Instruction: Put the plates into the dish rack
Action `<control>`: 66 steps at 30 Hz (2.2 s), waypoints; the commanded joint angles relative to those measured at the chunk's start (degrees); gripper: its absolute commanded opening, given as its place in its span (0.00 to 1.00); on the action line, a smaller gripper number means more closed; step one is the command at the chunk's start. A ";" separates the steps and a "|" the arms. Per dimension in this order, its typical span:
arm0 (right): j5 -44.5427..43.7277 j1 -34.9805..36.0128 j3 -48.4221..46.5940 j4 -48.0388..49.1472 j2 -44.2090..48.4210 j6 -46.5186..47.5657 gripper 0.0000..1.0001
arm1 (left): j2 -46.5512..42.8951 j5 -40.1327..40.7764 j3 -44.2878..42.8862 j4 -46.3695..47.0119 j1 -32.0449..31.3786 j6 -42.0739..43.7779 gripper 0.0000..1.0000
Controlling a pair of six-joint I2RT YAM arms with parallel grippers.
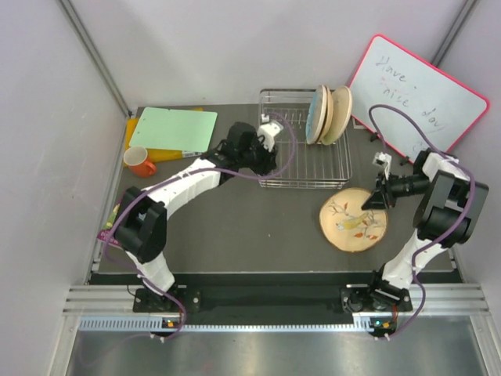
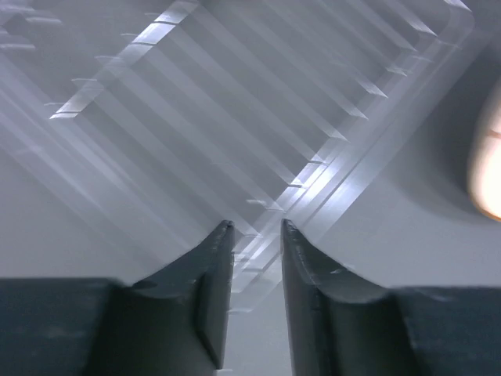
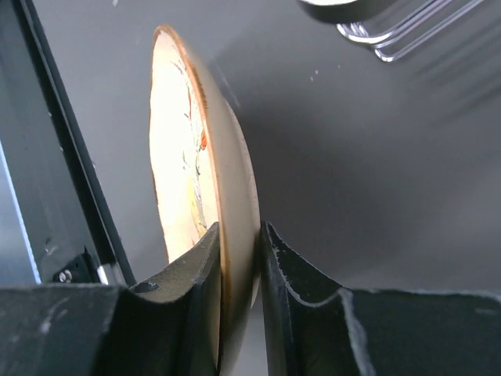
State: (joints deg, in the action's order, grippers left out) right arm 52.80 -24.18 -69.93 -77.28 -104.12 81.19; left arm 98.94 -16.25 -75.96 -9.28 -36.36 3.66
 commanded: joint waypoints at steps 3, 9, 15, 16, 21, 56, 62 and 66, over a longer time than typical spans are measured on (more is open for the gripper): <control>9.87 -0.34 -1.09 -6.92 0.23 -1.30 0.00 | 4.24 7.38 -7.95 2.95 11.56 -1.73 0.18; 14.42 0.01 -0.82 -6.84 0.49 -4.80 0.00 | 6.62 7.28 -8.86 4.09 16.23 -8.83 0.00; 24.00 2.82 -6.44 -6.84 -1.87 -11.40 0.00 | 3.99 1.40 -3.06 5.06 15.62 -13.84 0.00; 25.24 3.26 -6.88 -6.84 -2.32 -12.19 0.00 | 3.64 1.40 -2.27 5.15 15.44 -14.29 0.00; 31.65 7.56 -10.65 -6.66 -2.15 -16.14 0.00 | 1.44 5.07 0.29 5.06 15.62 -12.81 0.00; -2.15 20.39 -51.17 77.57 -8.92 -117.34 0.00 | 0.40 19.32 1.94 1.11 6.46 -11.75 0.00; -33.14 34.71 -58.12 56.03 -4.96 -93.44 0.00 | -5.84 16.52 4.15 -0.39 16.57 -11.40 0.00; -55.38 42.36 -58.65 52.59 -2.76 -88.66 0.00 | -10.24 13.27 7.58 2.59 19.22 -11.30 0.00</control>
State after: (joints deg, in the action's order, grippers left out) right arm 22.02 11.18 -123.76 -21.41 -114.87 -15.22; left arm 94.24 -0.38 -71.40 -9.63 -17.96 -7.81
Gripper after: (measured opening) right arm 0.205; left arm 0.011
